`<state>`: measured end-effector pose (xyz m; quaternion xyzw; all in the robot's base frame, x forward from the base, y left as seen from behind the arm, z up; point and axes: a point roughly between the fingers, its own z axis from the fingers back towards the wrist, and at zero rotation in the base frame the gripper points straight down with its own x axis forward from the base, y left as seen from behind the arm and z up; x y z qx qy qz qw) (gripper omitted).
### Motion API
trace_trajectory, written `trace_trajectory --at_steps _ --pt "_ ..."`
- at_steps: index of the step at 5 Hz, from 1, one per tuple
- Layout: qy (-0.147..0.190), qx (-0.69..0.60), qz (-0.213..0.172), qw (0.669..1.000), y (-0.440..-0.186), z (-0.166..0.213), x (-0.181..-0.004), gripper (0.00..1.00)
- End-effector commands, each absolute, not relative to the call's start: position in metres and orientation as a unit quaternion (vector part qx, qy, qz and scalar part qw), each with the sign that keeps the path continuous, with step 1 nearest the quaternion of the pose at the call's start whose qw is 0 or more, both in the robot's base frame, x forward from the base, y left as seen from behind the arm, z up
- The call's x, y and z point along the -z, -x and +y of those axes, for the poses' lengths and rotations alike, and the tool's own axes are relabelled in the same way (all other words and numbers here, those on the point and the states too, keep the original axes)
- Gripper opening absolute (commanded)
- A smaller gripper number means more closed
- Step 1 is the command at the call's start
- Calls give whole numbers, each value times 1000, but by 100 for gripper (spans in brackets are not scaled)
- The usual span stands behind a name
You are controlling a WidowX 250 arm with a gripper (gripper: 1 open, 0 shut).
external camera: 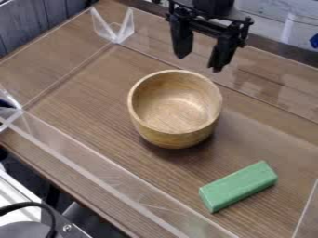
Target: Put the green block in the brown bowl
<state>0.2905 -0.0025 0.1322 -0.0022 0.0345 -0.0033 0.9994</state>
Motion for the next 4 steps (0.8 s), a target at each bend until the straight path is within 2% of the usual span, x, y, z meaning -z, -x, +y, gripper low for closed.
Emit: trace_trajectory --at_steps 1,2,4 --pt "3 23 35 999 -281 -15 -131 100" --pt "5 53 27 998 -266 -32 -136 100" --pt "11 96 22 995 -249 -74 -126 100"
